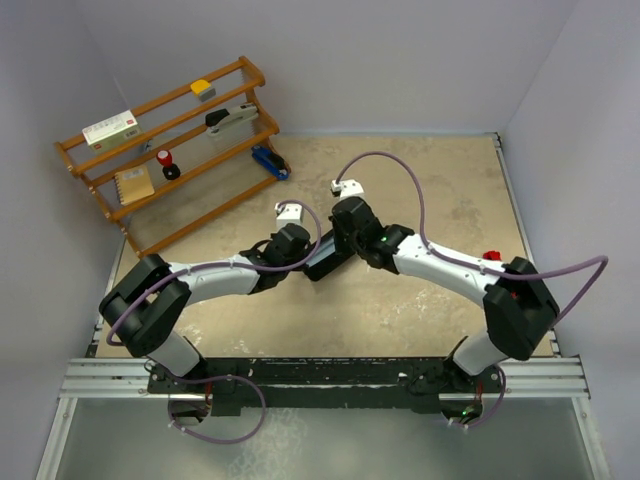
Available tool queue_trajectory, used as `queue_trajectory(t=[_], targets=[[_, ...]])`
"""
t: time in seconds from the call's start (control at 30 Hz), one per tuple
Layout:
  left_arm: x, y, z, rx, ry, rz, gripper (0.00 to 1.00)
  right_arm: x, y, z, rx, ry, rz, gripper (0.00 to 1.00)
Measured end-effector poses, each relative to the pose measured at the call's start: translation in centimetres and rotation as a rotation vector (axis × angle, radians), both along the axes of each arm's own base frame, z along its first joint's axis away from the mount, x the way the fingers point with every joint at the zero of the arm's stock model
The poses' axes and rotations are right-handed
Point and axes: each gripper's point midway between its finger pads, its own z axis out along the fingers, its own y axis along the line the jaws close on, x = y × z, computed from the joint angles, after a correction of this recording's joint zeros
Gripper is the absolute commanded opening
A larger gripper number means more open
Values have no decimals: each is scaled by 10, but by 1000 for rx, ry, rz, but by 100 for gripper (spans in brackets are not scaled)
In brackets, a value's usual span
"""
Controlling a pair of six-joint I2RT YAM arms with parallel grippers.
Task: Organize the sunglasses
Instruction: Adjust the sunglasses case at the center of the board, then adjust the glasses cleaning cloth in the sunglasses case.
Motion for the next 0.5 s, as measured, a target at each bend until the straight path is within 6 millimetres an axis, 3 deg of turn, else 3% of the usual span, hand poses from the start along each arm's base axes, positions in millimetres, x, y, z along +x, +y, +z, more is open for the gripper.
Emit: queue_trajectory(t=[0.1,0.33,0.5], targets=[[0,0,-1,0,-1,1,0,3,11,-11,9,26,24,0],[-2,6,-1,12,-5,13,0,0,25,-58,-10,123,60,0],[-3,8,-1,17,-1,14,0,3,32,-73,-3,135,59,0]])
